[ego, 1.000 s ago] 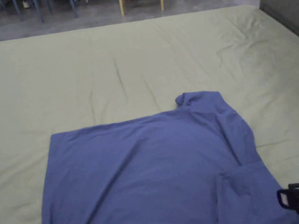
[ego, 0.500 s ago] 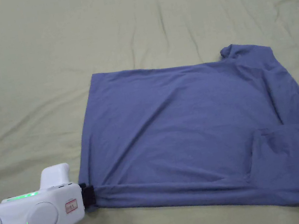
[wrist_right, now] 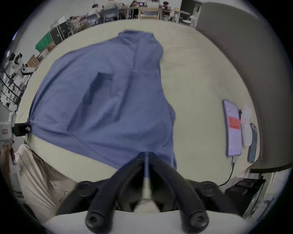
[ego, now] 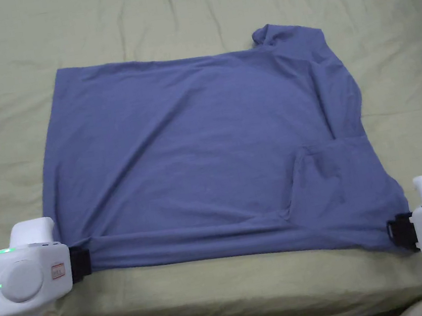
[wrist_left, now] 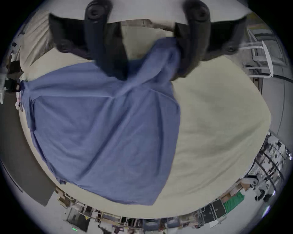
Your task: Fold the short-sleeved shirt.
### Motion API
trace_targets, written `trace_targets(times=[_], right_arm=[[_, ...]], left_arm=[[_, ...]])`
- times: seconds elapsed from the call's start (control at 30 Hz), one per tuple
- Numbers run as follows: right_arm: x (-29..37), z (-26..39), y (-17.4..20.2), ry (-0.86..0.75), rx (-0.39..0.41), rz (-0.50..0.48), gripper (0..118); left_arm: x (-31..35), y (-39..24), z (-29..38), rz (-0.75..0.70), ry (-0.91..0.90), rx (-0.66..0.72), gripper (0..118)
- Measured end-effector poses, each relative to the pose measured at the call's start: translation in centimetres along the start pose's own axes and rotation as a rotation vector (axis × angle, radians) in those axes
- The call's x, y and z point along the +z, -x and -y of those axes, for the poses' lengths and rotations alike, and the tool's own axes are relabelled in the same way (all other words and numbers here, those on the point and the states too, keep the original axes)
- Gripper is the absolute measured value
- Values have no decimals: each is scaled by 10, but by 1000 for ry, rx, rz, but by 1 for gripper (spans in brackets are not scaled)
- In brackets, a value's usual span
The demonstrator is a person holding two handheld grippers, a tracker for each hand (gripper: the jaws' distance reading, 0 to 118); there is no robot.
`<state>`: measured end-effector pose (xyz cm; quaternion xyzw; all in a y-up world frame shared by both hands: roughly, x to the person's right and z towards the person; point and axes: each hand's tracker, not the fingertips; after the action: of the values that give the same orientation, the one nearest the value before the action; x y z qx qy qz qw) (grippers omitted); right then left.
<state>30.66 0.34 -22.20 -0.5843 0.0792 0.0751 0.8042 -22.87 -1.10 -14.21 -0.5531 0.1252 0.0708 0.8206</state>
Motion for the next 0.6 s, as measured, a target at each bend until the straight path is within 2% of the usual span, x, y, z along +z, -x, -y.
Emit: trace_targets(times=[0.03, 0.07, 0.1, 0.13, 0.2, 0.23, 0.33, 0.37, 0.4, 0.43, 0.47, 0.5, 0.53, 0.6], right_arm=[[-7, 1, -3, 14, -10, 17, 118], [-12, 3, -7, 31, -25, 25, 115], [-7, 7, -8, -68, -53, 4, 115], [-15, 7, -13, -50, -86, -5, 115], [-30, 11, -19, 1, -103, 13, 116], [-10, 1, -25, 30, -116, 5, 117], [-13, 0, -24, 28, -128, -93, 114], [-30, 2, -29, 33, -156, -76, 105], [-32, 0, -25, 42, -141, -51, 85], [-29, -1, -24, 26, -128, -21, 82], [-24, -3, -24, 9, -116, -41, 66], [-12, -3, -15, -37, -137, -45, 21], [-9, -4, -14, -57, -166, -100, 5], [-1, -7, -9, -42, -162, -52, 5]], left_arm=[[2, 8, -4, 0, -7, 13, 13], [2, 11, -6, 135, -17, 89, 13], [4, 12, -10, 212, -21, 146, 13], [15, 28, 0, 131, -25, 137, 13], [22, 32, 3, 153, -36, 103, 13], [24, 33, 4, 147, -34, 97, 13], [18, 26, 1, 155, -22, 92, 13], [14, 22, 2, 160, -17, 107, 13], [11, 20, 2, 169, -10, 125, 13], [10, 22, 3, 179, -4, 145, 13], [10, 23, 4, 186, 1, 164, 13], [12, 24, 5, 190, -2, 166, 13], [9, 32, -2, 192, -2, 168, 13], [14, 34, -4, 191, -4, 168, 13]])
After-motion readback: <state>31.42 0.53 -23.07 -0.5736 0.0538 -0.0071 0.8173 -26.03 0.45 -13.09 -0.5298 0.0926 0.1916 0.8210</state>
